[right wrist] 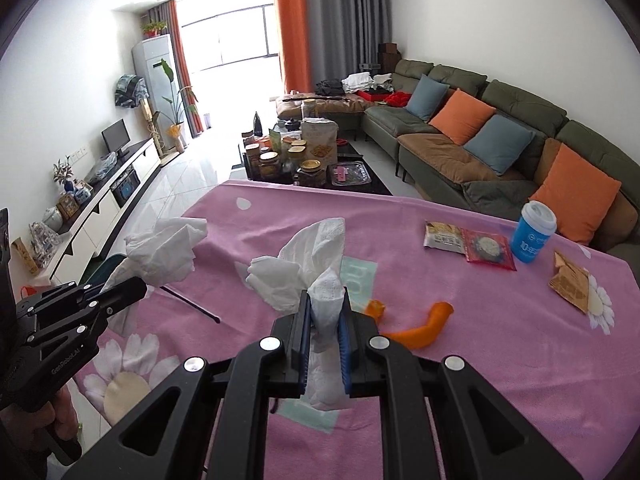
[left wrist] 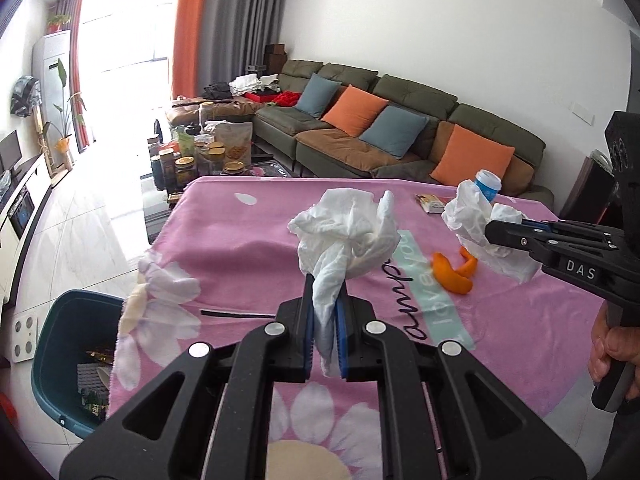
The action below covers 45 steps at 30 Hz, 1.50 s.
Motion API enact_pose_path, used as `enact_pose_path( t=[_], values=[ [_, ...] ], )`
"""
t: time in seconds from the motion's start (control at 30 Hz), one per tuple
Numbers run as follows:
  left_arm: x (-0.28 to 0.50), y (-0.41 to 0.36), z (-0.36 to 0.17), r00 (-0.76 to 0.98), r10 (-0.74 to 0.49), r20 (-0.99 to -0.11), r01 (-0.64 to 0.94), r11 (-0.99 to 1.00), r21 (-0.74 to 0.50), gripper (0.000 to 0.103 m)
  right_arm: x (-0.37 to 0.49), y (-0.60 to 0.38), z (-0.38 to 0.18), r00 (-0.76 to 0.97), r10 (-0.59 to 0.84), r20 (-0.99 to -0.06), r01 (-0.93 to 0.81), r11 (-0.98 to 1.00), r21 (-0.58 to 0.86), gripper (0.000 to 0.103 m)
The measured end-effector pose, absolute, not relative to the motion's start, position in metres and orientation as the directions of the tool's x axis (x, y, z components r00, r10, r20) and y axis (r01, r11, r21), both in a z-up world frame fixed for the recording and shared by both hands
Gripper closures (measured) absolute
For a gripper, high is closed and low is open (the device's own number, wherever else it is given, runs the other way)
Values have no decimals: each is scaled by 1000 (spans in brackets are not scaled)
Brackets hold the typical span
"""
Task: Collect trash
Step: 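Carry both white tissues over the teal bin with both grippers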
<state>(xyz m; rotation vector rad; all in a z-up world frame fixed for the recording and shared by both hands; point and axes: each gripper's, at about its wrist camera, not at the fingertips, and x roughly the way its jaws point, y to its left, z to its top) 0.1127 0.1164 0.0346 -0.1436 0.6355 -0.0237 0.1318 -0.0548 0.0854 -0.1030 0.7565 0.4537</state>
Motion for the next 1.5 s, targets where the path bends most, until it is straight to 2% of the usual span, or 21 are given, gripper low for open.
enact_pose_path(
  t=[0.37,0.83,1.17,1.5],
  values=[
    [75,199,39,812,99,-576,-206,971,-124,93,124,32,86,571,436,-695,-574,818,42,92],
    [21,315,11,726,270,-632,-425,899,-103,93,123,142,69,464,482,-744,-722,691,-3,92],
    [-7,369,-33,637,317,-703,-519,851,-87,93,120,218,51,347,503,-792,-809,587,18,92],
    [0,395,-75,564,321,-761,-566,821,-74,93,113,288,31,236,495,-836,-866,498,50,92]
  ],
)
